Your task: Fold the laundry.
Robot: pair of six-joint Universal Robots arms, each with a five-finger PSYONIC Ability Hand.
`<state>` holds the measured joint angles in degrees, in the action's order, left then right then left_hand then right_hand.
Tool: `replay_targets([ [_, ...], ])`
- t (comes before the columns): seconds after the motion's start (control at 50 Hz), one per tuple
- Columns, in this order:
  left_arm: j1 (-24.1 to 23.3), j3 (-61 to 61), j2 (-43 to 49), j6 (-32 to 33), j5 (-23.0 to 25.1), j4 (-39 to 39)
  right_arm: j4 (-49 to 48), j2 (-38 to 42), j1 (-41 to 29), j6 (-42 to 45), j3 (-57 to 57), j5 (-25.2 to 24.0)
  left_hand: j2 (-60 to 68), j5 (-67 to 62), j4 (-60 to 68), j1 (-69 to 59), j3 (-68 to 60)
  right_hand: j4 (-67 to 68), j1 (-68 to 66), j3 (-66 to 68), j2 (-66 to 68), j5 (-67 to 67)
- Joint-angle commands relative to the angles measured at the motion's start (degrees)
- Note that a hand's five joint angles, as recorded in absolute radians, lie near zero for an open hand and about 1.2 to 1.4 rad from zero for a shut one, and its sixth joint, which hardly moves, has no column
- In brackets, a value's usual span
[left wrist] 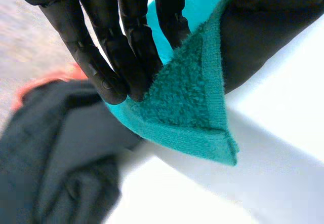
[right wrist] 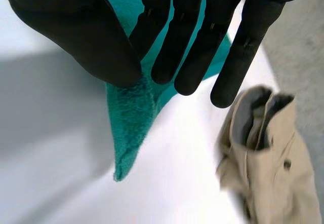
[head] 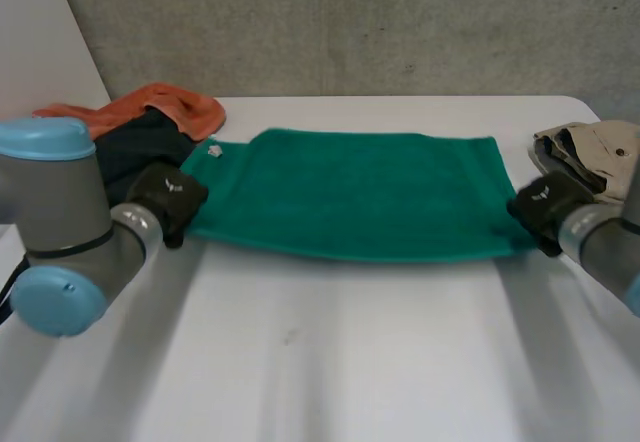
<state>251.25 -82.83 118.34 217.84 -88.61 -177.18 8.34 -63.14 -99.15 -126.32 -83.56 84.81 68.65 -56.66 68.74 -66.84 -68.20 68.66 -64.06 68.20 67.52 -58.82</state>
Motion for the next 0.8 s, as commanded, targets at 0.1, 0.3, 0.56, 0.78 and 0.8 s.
replay_targets([
  [0.1, -2.8, -13.4, -10.4, 5.6, -2.4, 17.6, 15.3, -17.4, 7.6, 16.1, -13.8, -1.6, 11.3, -13.3, 11.3, -13.2, -11.8, 11.3, -15.9, 11.8, 12.5, -11.2],
  [0.3, -3.2, -1.6, -6.3, 6.5, -4.6, 12.2, 6.2, -7.7, 4.6, 11.8, -5.0, -1.2, 11.3, -13.3, 11.3, -13.2, -11.8, 11.3, -15.9, 11.8, 12.5, -11.2],
  [0.56, -4.9, 33.3, 18.4, 8.4, -9.5, 5.1, -17.6, 12.1, -0.8, 3.5, 13.9, -0.4, 11.3, -13.3, 11.3, -13.2, -11.8, 11.3, -15.9, 11.8, 12.5, -11.2],
  [0.78, -6.9, 51.4, 31.7, 11.5, -8.6, 5.5, -21.8, 25.9, -3.5, 4.8, 29.1, 6.1, -30.9, 28.9, -31.0, 29.1, 30.4, -47.8, 43.2, -47.3, -46.6, 47.9],
  [0.8, -7.2, 51.8, 32.0, 11.7, -8.0, 5.4, -21.8, 26.5, -3.7, 5.0, 29.8, 7.1, -46.8, 44.9, -46.9, 45.0, 46.4, -58.7, 54.1, -58.2, -57.5, 58.8],
])
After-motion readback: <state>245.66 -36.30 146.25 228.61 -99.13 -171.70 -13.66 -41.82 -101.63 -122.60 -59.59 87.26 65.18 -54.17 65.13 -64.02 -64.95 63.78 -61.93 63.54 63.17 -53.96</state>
